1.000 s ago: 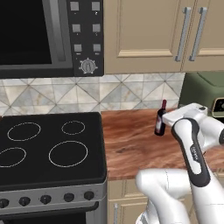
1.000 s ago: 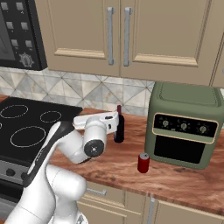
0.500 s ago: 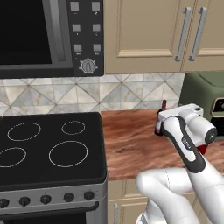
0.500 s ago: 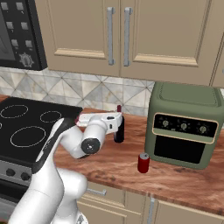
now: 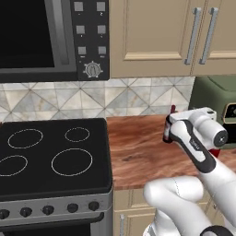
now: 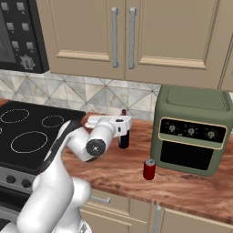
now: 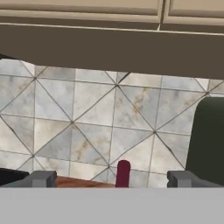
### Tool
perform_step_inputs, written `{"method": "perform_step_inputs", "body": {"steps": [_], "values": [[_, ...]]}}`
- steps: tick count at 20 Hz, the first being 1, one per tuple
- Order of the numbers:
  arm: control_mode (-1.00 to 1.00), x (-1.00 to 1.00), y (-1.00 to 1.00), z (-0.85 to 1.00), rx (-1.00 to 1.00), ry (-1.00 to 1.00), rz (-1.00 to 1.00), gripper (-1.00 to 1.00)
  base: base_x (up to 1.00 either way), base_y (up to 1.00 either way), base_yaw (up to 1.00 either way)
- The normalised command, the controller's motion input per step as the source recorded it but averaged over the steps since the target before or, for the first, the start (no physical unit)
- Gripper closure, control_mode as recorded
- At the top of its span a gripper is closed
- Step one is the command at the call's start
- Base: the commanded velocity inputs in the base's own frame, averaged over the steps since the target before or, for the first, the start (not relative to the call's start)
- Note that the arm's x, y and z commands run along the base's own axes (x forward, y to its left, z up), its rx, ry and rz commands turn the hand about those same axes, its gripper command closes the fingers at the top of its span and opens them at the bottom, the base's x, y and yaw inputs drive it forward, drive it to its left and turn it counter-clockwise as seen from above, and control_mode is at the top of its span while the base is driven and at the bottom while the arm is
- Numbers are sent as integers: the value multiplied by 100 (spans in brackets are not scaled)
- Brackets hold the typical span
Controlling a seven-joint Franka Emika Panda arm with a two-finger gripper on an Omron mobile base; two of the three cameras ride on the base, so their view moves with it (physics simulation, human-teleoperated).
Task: Move the drinks to the dining counter.
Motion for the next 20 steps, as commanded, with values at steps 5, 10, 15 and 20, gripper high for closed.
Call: {"method": "perform_step_inputs", "body": {"steps": [5,10,15,20], "values": [[-100,14,0,-5,0,0,0,-100,0,0,0],[-100,1,-1,-18,0,0,0,-100,0,0,0],[-100,17,-4,-8,0,0,-1,-100,0,0,0],[-100,23,-11,-1,0,0,-3,-100,0,0,0]]}}
